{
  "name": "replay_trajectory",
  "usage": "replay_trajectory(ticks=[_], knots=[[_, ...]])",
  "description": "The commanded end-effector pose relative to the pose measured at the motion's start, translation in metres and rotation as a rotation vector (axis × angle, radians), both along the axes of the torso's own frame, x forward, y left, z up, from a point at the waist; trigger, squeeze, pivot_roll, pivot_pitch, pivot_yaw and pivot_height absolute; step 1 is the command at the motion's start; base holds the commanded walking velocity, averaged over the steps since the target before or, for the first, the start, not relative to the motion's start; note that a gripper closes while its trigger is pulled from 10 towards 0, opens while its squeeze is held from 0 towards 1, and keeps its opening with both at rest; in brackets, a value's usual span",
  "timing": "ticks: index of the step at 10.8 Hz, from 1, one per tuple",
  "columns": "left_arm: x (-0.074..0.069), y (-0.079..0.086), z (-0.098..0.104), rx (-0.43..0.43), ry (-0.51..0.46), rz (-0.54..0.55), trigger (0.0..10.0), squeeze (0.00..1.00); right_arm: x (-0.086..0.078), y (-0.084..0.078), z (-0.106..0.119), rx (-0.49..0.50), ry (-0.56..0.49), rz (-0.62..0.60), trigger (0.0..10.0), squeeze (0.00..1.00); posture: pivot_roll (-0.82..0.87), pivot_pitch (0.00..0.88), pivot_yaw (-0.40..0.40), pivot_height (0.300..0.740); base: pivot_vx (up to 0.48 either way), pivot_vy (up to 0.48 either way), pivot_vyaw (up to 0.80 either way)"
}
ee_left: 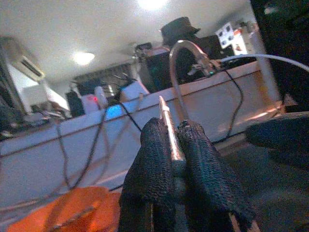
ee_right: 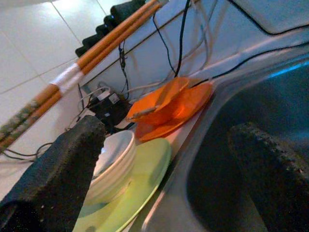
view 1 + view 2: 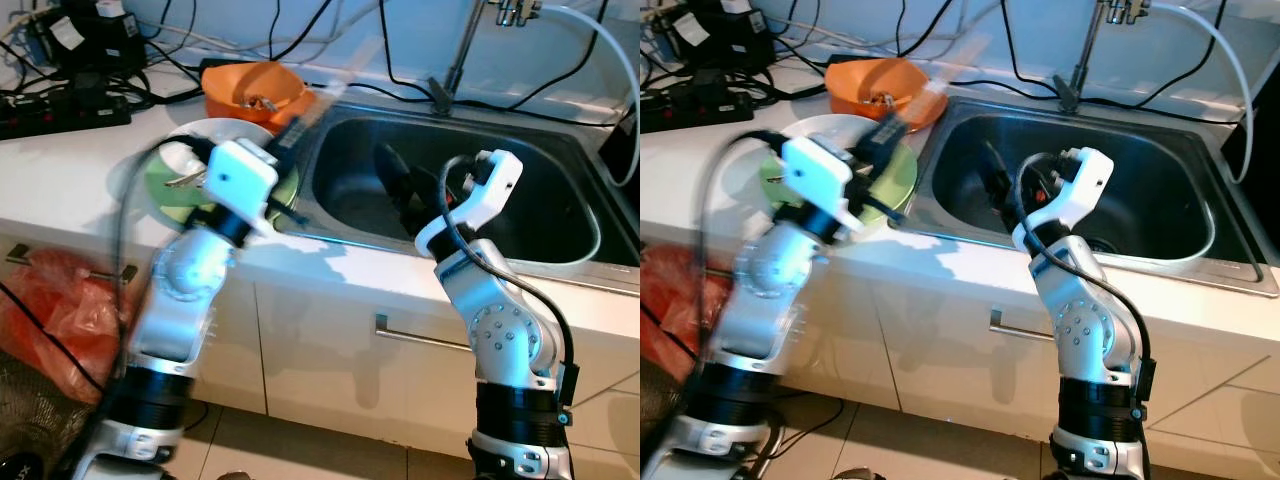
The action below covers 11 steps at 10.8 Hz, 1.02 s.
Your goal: Kitchen organization
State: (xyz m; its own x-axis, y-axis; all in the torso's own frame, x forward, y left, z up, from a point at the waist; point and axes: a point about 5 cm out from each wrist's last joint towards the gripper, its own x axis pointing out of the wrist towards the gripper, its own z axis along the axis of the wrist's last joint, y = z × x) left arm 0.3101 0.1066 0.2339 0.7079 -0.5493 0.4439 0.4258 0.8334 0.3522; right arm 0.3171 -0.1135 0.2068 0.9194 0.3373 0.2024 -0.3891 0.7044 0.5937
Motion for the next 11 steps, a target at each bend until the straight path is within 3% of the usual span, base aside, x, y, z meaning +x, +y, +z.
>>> replay_trajectory(ticks=[1,2,5,7,9,11], knots=[[0.001,-0.004,-0.001,-0.05,0.054,-0.054,0.0,0.0,0.0,-0.001,0.006,0.024,-0.007,0.023,10.0,0.0,0.08,0.029,-0.025,0.74,0.0,0.0,0.0],[0.003,-0.013,-0.008,-0.153,0.188,-0.157,0.0,0.0,-0.001,0.001,0.008,0.066,0.002,0.056,10.0,0.0,0.08,0.035,-0.026,0.74,0.0,0.0,0.0],[0.005,-0.022,-0.022,-0.369,0.448,-0.304,0.0,0.0,0.0,0.0,0.017,0.092,-0.024,0.09,10.0,0.0,0.07,0.045,-0.03,0.74,0.0,0.0,0.0],[0.005,-0.02,-0.027,-0.59,0.616,-0.377,0.0,0.0,0.002,0.0,0.018,0.098,-0.022,0.093,10.0,0.0,0.07,0.048,-0.029,0.74,0.0,0.0,0.0],[0.006,-0.014,-0.022,-0.771,0.701,-0.445,0.0,0.0,0.003,-0.001,0.017,0.09,-0.01,0.079,10.0,0.0,0.07,0.05,-0.03,0.74,0.0,0.0,0.0],[0.001,-0.016,-0.015,-0.851,0.763,-0.533,0.0,0.0,0.004,0.0,0.015,0.108,0.004,0.089,10.0,0.0,0.07,0.048,-0.033,0.74,0.0,0.0,0.0]])
